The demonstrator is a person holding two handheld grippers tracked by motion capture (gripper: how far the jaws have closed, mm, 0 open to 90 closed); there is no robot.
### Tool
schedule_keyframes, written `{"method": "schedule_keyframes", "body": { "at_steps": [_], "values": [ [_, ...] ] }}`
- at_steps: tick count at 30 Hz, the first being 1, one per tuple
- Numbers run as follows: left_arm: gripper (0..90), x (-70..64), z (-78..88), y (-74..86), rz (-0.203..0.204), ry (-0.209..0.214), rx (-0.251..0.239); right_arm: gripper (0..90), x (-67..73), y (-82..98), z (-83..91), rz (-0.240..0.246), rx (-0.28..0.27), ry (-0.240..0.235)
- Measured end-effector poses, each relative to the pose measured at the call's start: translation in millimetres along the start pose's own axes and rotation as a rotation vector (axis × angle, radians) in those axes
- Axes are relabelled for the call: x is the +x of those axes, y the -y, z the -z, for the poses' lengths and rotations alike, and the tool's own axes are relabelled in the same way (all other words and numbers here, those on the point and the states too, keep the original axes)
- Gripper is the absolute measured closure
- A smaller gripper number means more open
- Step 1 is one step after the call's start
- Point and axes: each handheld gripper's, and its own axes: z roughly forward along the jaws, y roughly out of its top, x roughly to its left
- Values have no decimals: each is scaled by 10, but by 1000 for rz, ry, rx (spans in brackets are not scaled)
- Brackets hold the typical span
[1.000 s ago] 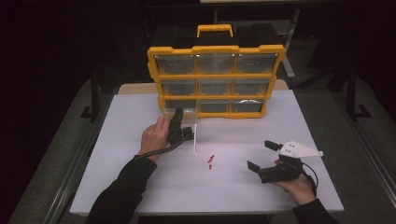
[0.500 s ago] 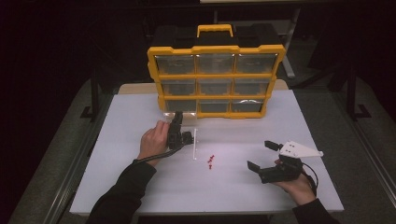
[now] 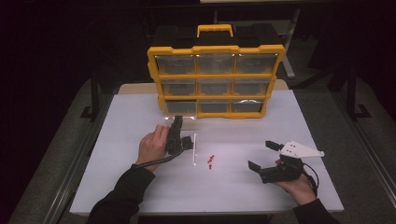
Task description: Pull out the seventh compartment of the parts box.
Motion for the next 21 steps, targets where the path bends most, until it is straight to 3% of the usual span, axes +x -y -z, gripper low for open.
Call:
{"method": "schedule_keyframes", "body": {
  "at_steps": [21],
  "values": [
    [771, -2, 88, 10, 24, 15, -12, 0, 7, 2, -4, 1, 5, -3]
  ]
}}
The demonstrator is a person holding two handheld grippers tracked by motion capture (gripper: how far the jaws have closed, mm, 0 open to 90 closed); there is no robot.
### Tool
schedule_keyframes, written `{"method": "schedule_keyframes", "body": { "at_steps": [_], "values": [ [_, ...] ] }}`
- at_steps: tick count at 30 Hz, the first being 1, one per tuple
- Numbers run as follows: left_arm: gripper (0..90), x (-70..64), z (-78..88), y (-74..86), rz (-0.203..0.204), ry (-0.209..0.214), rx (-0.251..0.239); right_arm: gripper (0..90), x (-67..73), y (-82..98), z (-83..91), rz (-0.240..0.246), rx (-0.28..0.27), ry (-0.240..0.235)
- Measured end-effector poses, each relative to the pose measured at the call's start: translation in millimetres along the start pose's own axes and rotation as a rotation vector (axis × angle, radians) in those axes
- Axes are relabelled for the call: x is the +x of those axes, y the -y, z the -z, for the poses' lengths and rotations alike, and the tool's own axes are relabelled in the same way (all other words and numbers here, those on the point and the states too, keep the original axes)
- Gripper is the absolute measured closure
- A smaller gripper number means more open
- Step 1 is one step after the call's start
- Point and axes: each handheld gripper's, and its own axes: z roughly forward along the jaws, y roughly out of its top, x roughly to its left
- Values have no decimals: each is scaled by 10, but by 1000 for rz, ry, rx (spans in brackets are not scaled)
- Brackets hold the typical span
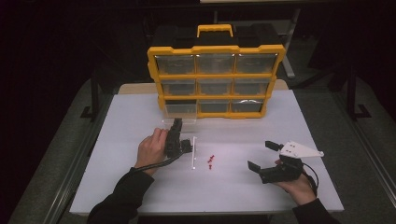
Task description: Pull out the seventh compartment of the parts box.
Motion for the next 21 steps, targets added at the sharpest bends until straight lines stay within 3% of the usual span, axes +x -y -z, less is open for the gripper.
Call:
{"method": "schedule_keyframes", "body": {
  "at_steps": [9, 19, 20, 21],
  "values": [
    [585, 33, 17, 19, 41, -16, -10, 0, -4, 4, 1, 0, -2, 2],
    [474, 35, 92, 27, 75, 0, 0, 0, -11, 6, 1, 3, -5, 2],
    [467, 11, 86, 30, 112, -6, -26, 0, -11, 7, 1, 3, -5, 2],
    [455, 16, 104, 31, 102, -4, -17, 0, -11, 7, 1, 3, -5, 3]
  ]
}}
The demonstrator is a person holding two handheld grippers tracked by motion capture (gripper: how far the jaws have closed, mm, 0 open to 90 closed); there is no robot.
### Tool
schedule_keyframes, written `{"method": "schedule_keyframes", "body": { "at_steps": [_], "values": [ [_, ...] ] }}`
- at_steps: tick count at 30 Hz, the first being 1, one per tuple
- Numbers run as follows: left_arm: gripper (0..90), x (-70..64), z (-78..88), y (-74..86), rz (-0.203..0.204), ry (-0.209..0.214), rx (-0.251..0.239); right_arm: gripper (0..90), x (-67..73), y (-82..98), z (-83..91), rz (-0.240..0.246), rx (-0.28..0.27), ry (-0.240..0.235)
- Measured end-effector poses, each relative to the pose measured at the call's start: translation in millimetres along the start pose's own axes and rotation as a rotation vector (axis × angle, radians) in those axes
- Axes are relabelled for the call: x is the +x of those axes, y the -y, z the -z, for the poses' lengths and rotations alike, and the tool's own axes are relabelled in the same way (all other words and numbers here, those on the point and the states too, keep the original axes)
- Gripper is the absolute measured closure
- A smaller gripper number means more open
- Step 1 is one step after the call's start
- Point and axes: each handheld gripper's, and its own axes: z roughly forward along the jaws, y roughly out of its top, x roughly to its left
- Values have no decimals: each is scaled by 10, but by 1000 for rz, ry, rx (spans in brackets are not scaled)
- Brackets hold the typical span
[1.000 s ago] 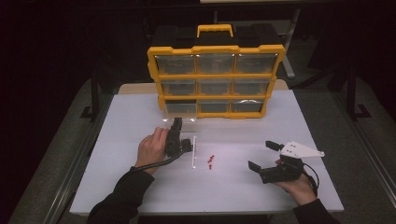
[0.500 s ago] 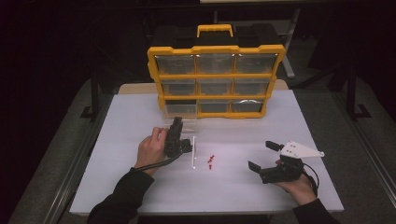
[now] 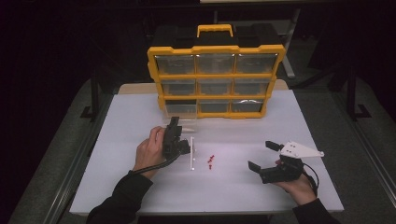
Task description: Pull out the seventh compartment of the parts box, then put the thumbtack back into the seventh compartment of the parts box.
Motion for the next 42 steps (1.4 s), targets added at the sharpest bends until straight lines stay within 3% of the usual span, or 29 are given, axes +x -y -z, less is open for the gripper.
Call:
{"method": "schedule_keyframes", "body": {
  "at_steps": [7, 34, 42],
  "values": [
    [434, -29, 94, 17, 0, 9, 8, 0, -2, 0, -5, 2, 0, 0],
    [117, -179, 327, 71, 14, 43, 61, 0, 0, -5, -15, 0, 5, -2],
    [15, -201, 312, 62, 48, 62, 53, 0, -2, -7, -24, 4, 7, -3]
  ]
}}
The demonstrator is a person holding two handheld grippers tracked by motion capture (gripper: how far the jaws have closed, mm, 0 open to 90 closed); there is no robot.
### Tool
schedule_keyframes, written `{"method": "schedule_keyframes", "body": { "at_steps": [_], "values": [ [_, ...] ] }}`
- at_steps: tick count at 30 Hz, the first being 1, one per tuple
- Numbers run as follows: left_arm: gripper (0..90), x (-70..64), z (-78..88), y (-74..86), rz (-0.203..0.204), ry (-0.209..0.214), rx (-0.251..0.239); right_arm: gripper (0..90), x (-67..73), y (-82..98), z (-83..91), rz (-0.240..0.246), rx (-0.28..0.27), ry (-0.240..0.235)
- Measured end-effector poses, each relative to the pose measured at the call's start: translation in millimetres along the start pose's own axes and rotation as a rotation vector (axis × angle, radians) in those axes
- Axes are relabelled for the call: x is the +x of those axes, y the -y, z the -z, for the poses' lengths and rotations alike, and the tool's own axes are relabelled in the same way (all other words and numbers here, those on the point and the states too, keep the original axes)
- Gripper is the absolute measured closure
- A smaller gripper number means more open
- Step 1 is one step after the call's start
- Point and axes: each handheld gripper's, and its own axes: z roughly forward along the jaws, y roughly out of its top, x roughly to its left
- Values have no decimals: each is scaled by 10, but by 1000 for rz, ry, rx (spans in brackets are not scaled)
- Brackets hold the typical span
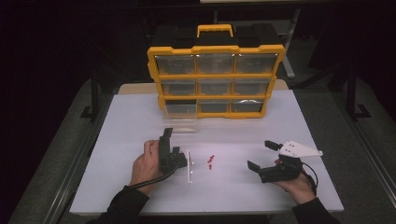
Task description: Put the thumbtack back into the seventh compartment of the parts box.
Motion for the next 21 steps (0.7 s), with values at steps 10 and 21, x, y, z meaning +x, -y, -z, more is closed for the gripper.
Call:
{"method": "schedule_keyframes", "body": {
  "at_steps": [10, 21],
  "values": [
    [0, 9, -14, 10, 50, 10, -6, 0, 2, -3, -3, -1, -2, -2],
    [0, 5, -58, 69, 165, 57, 16, 0, -10, -3, -7, 1, -2, -4]
  ]
}}
